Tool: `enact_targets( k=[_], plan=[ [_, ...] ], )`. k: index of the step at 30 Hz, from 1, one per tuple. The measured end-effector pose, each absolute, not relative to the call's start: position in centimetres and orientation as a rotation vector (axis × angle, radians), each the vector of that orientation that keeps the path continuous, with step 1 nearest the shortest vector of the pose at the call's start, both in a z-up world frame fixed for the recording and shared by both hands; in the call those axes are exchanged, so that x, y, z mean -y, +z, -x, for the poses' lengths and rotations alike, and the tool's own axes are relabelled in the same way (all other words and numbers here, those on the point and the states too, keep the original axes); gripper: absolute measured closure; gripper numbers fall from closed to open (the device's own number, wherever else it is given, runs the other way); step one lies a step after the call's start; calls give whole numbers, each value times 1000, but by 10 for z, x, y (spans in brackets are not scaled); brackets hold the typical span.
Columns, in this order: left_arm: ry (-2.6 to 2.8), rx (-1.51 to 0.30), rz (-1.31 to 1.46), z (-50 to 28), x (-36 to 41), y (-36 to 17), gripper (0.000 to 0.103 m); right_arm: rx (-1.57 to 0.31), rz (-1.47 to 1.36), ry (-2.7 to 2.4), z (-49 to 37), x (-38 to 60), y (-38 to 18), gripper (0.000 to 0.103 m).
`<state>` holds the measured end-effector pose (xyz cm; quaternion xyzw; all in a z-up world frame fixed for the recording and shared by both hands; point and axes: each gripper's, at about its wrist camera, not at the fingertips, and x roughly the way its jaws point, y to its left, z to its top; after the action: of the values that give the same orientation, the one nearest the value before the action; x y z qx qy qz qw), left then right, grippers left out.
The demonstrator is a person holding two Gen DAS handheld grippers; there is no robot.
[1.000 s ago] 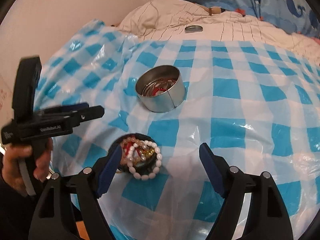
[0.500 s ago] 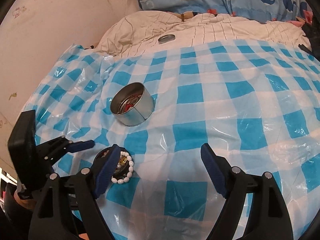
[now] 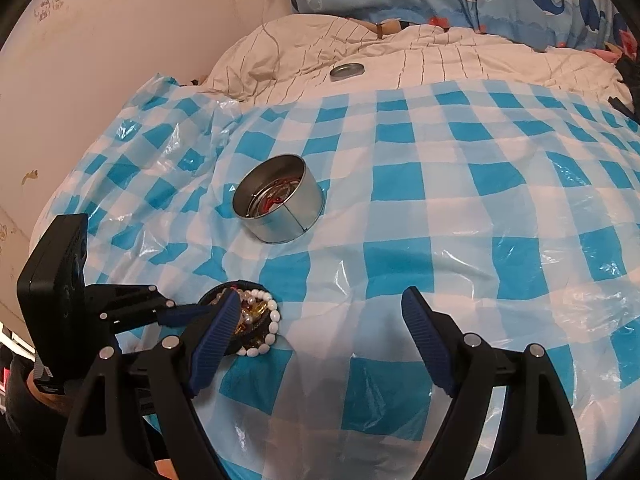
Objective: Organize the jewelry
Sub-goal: 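Lower the left gripper into the dish and grasp the pink bead bracelet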
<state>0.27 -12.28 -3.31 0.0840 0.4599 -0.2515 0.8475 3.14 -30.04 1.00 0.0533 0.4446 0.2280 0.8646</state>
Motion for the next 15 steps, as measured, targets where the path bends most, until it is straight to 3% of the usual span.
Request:
enact_targets(
  k=[3, 7, 15],
  plan=[
    [-548, -985, -141, -4, 119, -33, 82, -936, -107, 479, -31, 299, 8, 24],
    [-574, -990, -50, -8, 108, -27, 96, -941, -102, 483, -32, 297, 6, 24],
    [-566, -991, -81, -7, 111, -27, 96, -948, -93, 492, -32, 292, 5, 24]
  ],
)
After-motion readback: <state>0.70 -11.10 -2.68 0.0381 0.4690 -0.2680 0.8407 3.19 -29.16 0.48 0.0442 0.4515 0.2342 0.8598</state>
